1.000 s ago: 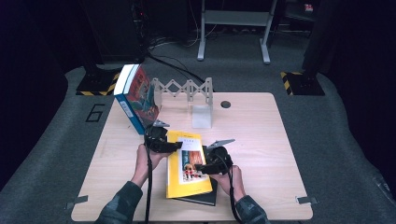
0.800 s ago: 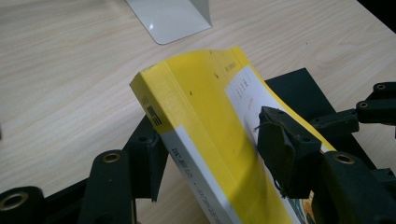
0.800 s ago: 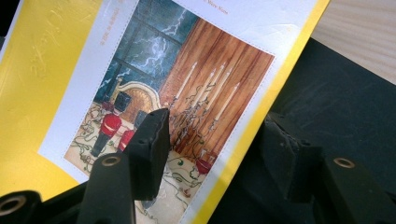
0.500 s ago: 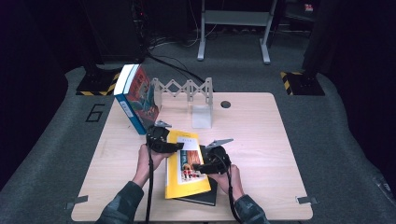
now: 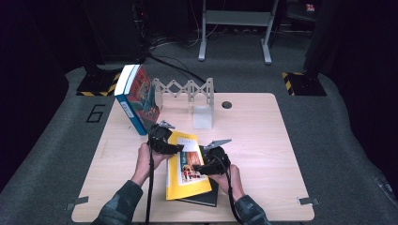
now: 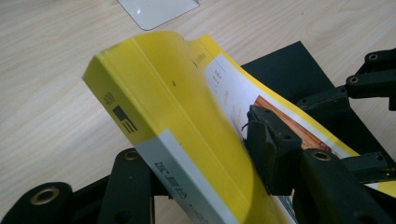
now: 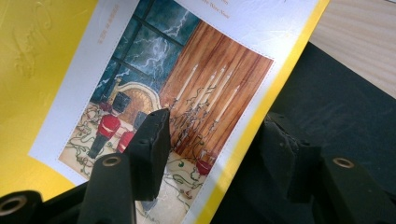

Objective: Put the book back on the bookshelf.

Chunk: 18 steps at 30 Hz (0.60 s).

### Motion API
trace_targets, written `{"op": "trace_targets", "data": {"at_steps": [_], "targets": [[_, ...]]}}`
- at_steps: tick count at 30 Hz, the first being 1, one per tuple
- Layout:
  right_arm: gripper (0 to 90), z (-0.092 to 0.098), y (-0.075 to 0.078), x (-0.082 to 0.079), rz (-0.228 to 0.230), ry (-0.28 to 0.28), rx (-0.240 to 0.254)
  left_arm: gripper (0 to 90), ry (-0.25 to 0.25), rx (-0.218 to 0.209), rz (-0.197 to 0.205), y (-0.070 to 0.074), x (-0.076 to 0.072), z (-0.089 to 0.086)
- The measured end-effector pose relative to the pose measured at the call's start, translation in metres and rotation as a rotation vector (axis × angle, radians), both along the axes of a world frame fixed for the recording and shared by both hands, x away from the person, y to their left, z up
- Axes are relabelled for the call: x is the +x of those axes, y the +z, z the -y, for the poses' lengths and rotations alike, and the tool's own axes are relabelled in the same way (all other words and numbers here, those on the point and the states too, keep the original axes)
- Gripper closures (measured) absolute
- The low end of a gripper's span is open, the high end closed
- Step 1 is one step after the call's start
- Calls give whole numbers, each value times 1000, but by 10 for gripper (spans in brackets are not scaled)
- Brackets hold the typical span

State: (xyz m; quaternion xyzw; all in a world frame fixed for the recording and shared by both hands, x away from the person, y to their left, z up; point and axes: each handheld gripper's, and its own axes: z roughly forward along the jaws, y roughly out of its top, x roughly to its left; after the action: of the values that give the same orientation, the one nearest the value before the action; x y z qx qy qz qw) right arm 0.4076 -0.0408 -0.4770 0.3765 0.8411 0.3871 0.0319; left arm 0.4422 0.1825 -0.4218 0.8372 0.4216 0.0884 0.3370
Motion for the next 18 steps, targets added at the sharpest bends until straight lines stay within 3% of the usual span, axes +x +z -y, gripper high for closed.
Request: {"op": "trace_targets", "data": {"at_steps": [7, 12, 14, 18], "targets": [[437, -4, -1, 1, 18, 12, 1, 579, 3, 64, 13, 4, -2, 3], [423, -3, -2, 1, 9, 6, 16, 590, 13, 65, 25, 0, -3, 1], [352, 0, -3, 2, -1, -12, 19, 593, 16, 61, 32, 0, -4, 0], [226, 16, -4, -1, 37, -61, -11, 594, 11, 58, 37, 0, -5, 0]]}}
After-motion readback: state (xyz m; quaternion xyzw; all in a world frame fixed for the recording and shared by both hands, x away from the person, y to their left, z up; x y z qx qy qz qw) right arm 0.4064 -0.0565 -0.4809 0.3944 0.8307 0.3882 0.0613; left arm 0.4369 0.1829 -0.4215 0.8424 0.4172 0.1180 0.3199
